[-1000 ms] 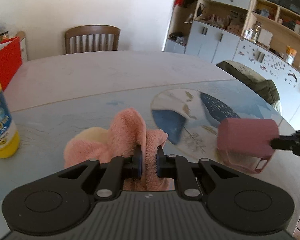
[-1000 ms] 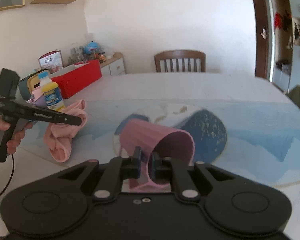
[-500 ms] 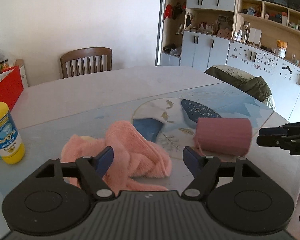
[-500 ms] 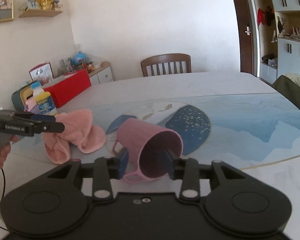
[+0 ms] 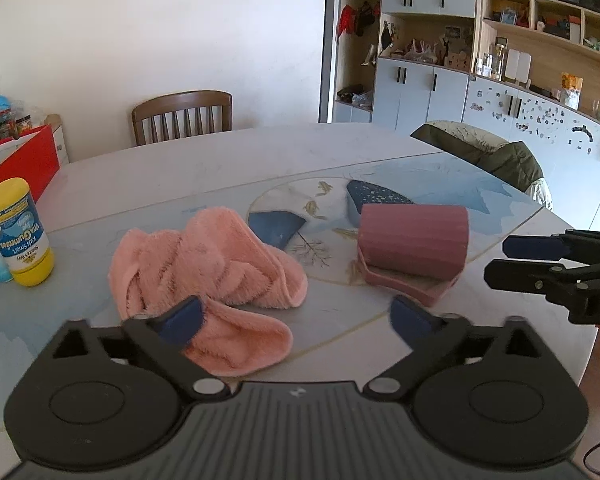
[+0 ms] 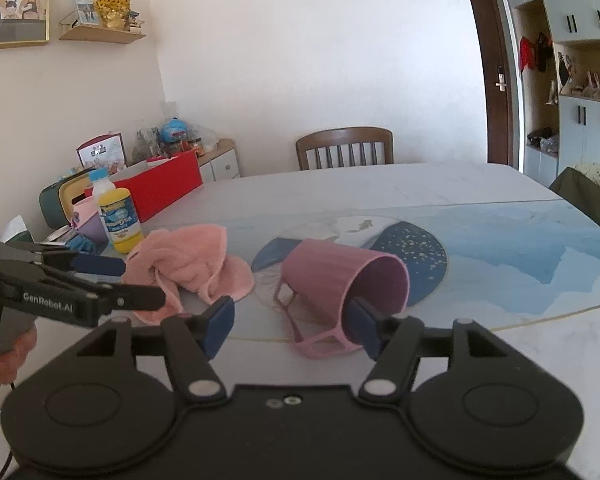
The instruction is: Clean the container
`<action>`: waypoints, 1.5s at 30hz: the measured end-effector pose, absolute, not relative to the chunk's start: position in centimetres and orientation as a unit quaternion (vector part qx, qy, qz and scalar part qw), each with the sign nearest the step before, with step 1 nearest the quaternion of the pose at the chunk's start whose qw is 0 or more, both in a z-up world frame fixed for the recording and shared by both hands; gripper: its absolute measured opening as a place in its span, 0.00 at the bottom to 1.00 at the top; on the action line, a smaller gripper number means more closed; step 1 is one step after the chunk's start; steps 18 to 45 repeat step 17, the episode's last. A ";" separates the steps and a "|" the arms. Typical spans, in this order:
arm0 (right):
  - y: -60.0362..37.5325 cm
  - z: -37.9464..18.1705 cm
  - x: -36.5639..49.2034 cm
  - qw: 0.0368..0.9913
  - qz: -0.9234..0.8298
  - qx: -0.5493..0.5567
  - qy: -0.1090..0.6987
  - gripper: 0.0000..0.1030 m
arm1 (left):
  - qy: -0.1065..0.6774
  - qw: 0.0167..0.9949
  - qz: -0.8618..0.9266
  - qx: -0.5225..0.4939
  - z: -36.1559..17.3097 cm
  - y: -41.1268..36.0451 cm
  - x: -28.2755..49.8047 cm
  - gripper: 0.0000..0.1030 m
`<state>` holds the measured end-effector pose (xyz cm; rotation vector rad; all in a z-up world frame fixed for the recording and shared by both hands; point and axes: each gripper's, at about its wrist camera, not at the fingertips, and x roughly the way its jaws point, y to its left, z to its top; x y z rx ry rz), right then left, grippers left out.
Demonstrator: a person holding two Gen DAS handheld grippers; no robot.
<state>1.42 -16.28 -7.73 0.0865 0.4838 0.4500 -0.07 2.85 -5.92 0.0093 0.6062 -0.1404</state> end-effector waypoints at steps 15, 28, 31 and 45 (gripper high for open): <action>-15.8 -6.8 0.8 0.948 0.211 0.080 0.226 0.64 | 0.298 0.953 -0.063 -0.004 -5.7 2.5 -1.2 1.00; -15.7 -6.8 0.9 0.948 0.210 0.077 0.226 0.64 | 0.295 0.953 -0.059 -0.011 -5.7 2.8 -1.1 1.00; -15.7 -6.8 0.9 0.948 0.210 0.077 0.226 0.64 | 0.295 0.953 -0.059 -0.011 -5.7 2.8 -1.1 1.00; -15.7 -6.8 0.9 0.948 0.210 0.077 0.226 0.64 | 0.295 0.953 -0.059 -0.011 -5.7 2.8 -1.1 1.00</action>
